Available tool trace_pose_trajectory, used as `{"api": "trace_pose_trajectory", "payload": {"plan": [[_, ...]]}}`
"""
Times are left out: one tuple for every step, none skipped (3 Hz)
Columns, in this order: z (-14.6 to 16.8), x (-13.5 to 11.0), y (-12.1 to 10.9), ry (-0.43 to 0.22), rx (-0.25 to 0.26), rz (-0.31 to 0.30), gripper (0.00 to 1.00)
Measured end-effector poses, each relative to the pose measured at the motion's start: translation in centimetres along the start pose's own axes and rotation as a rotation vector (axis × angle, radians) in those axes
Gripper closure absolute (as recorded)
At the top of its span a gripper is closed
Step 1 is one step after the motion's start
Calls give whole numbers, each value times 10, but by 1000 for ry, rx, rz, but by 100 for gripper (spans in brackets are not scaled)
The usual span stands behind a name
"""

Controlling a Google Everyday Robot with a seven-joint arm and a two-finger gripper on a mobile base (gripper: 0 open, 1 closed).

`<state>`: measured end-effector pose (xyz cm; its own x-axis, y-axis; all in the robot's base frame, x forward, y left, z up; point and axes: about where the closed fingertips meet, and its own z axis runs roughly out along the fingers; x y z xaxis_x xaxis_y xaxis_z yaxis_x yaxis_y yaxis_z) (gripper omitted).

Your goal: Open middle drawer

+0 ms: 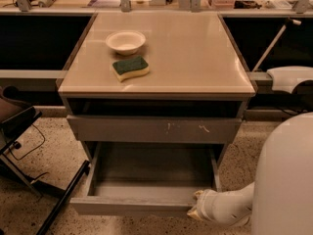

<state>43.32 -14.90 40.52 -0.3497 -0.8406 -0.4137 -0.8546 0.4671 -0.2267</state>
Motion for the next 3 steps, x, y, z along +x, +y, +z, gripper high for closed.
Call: {"api": "trace_pose_trajectory", "payload": {"plan": [[-7, 10, 14, -4, 13, 17, 100], [-8, 9, 14, -4, 13, 17, 100], [-14, 18, 27, -9, 22, 34, 100]]}}
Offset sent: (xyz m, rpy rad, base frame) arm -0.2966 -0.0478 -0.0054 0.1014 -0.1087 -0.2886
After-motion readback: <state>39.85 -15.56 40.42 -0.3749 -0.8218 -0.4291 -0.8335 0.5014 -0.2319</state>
